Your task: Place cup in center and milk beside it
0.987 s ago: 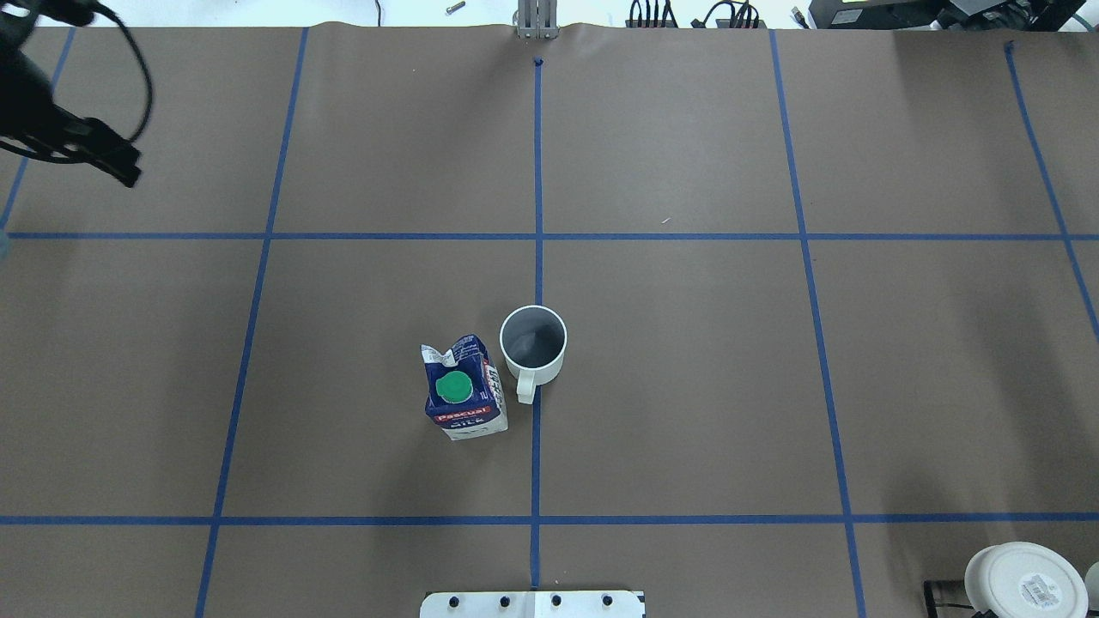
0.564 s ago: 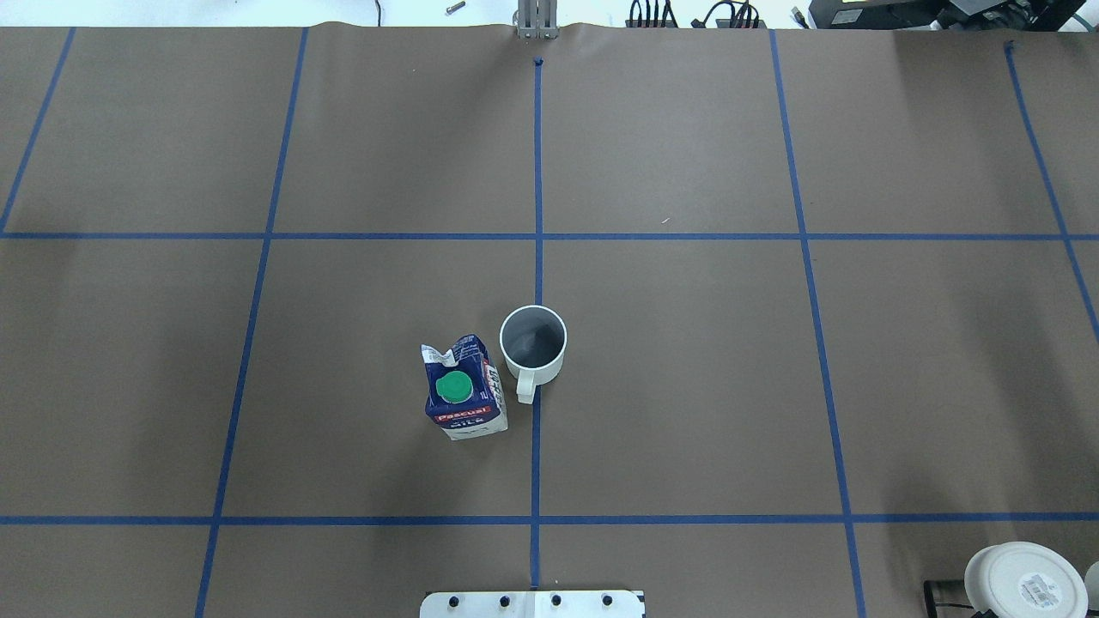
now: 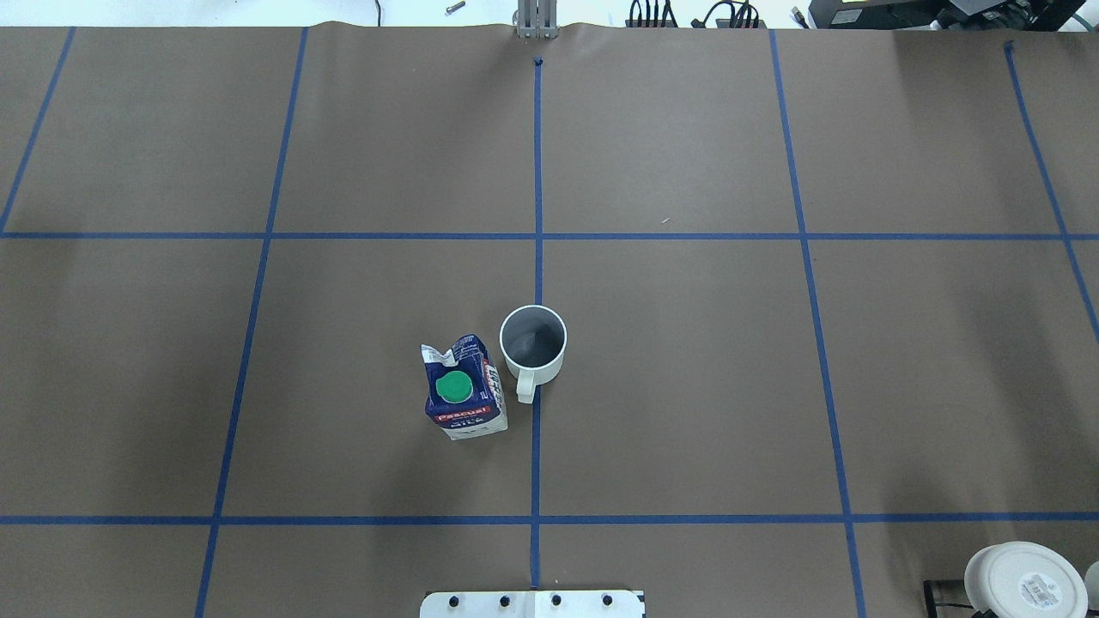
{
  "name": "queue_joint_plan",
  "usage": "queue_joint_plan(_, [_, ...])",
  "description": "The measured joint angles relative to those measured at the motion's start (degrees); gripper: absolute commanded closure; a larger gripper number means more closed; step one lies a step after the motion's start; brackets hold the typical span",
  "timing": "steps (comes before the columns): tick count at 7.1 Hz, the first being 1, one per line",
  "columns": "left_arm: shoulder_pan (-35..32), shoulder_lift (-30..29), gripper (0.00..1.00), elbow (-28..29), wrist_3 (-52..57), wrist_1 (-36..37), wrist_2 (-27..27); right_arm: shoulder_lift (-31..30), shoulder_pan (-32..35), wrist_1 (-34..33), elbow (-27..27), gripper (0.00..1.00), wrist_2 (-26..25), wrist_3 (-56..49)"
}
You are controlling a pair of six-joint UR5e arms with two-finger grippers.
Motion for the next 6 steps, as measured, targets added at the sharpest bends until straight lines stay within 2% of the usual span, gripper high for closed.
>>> queue_joint_plan(6, [-0.52, 0.94, 0.02, -1.16, 0.14, -0.78, 0.34, 0.04, 0.00, 0.05, 0.10, 0.00, -0.05, 0.00])
